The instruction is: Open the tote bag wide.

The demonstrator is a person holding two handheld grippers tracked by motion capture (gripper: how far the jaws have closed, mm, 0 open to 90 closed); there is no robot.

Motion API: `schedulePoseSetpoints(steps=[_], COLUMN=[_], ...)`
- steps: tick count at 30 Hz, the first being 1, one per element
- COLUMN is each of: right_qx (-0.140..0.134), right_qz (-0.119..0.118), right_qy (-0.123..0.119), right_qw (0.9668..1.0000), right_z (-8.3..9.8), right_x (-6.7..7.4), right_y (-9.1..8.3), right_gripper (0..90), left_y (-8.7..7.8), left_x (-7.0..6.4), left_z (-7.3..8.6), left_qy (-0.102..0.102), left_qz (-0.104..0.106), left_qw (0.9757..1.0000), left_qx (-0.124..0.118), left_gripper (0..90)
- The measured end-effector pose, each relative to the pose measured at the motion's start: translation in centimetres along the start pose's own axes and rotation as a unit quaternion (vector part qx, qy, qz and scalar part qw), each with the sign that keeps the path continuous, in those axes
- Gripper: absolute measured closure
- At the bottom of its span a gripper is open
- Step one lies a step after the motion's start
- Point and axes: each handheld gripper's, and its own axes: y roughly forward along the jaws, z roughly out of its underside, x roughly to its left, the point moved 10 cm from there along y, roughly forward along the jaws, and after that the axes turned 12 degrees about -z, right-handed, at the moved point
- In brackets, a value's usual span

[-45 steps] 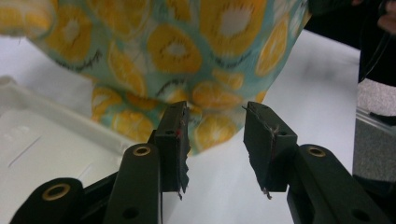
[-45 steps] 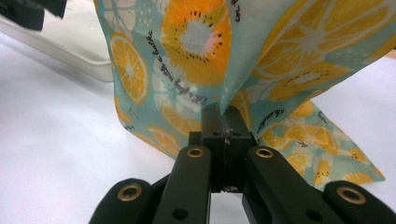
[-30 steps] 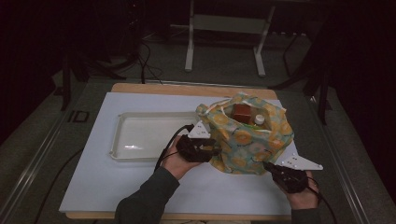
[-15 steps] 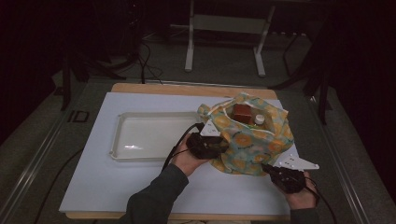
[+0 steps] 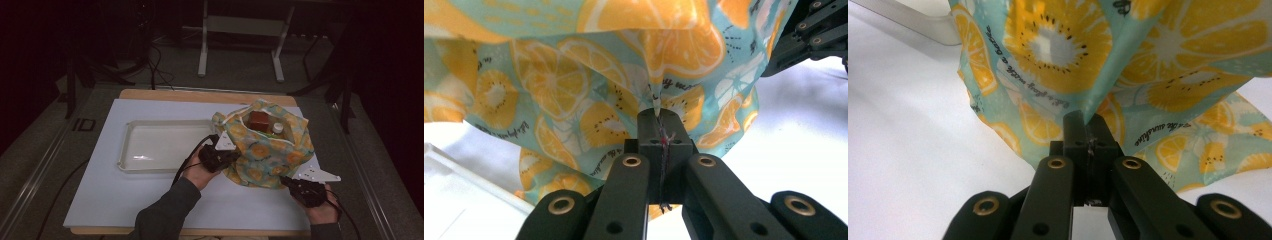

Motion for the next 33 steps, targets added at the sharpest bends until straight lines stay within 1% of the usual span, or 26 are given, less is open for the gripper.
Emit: schedulePoseSetpoints(steps=[3, 8, 10, 11, 12, 13, 14, 15, 17, 19, 26, 28, 30, 33], right_qx=[0.005, 0.024, 0.032, 0.032, 0.032, 0.027, 0.023, 0.014, 0.004, -0.006, -0.038, -0.053, -0.068, -0.087], right_qz=[0.001, 0.008, 0.01, 0.011, 0.01, 0.004, -0.003, -0.006, -0.007, -0.008, -0.007, -0.006, 0.005, 0.005], right_qy=[0.006, 0.013, 0.019, 0.02, 0.021, 0.025, 0.026, 0.03, 0.03, 0.032, 0.035, 0.037, 0.037, 0.039], right_qw=[1.0, 0.9996, 0.9993, 0.9992, 0.9992, 0.9993, 0.9994, 0.9994, 0.9995, 0.9994, 0.9986, 0.9979, 0.997, 0.9954], right_z=[0.3, 1.1, 1.5, 1.5, 1.5, 1.3, 1.1, 0.7, 0.1, -0.5, -2.1, -2.7, -3.3, -4.3], right_x=[-0.2, -0.6, -0.8, -0.8, -0.8, -0.7, -0.6, -0.5, -0.4, -0.3, 0.1, 0.1, -0.2, -0.5], right_y=[0.2, 0.8, 0.9, 0.9, 0.8, 0.5, 0.3, -0.1, -0.8, -1.4, -2.8, -3.3, -4.1, -5.0], right_gripper=[90.0, 90.0, 89.9, 89.1, 86.2, 79.8, 75.3, 69.4, 59.7, 54.5, 46.3, 44.5, 41.0, 36.6], left_y=[0.4, 1.5, 1.9, 2.1, 2.3, 2.4, 2.6, 2.6, 2.8, 2.9, 3.3, 3.3, 3.3, 3.4], left_x=[-0.2, -0.6, -0.8, -0.8, -0.8, -0.7, -0.7, -0.6, -0.5, -0.4, -0.5, -0.5, -0.4, -0.4], left_z=[0.5, 1.6, 2.0, 2.2, 2.4, 2.6, 2.8, 2.9, 3.2, 3.3, 3.7, 3.8, 3.9, 3.9], left_qy=[0.002, 0.008, 0.008, 0.006, 0.007, 0.006, 0.005, 0.007, 0.007, 0.006, 0.007, 0.007, 0.007, 0.004], left_qz=[0.001, 0.003, 0.005, 0.005, 0.004, 0.004, 0.003, 0.002, 0.001, 0.001, 0.0, 0.001, 0.002, 0.003], left_qw=[1.0, 0.9995, 0.9993, 0.9992, 0.9991, 0.999, 0.9988, 0.9987, 0.9984, 0.9983, 0.9979, 0.9979, 0.9978, 0.9978], left_qx=[0.009, 0.029, 0.036, 0.039, 0.042, 0.044, 0.048, 0.051, 0.055, 0.058, 0.064, 0.065, 0.066, 0.066], left_gripper=[89.7, 89.7, 89.7, 89.7, 89.7, 89.7, 89.7, 89.7, 89.7, 89.7, 89.6, 89.6, 89.6, 89.6])
